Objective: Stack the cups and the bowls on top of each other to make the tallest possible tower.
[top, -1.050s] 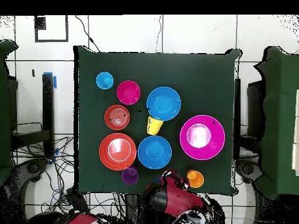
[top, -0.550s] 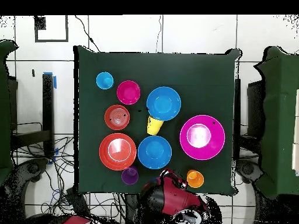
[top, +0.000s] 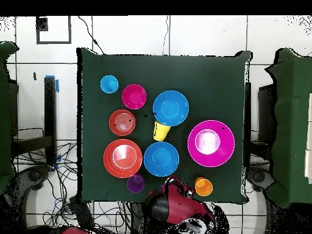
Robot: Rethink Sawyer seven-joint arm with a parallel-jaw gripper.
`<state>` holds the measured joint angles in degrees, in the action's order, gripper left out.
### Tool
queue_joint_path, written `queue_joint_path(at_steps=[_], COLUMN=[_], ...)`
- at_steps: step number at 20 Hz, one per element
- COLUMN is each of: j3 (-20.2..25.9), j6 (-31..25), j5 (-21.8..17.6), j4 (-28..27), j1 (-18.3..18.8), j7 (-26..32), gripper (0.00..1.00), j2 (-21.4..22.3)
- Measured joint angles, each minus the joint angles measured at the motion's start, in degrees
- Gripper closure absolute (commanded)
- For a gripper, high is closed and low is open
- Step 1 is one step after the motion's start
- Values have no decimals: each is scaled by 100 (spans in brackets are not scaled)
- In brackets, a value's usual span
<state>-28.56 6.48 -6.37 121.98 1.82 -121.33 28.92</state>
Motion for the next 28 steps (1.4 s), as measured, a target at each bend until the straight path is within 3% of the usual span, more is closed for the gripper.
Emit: queue_joint_path(at_steps=[28], j3=[-85], j6=[0], j5=[0], j4=[0], j1=[-141], j7=[0], gripper=[0], j2=[117])
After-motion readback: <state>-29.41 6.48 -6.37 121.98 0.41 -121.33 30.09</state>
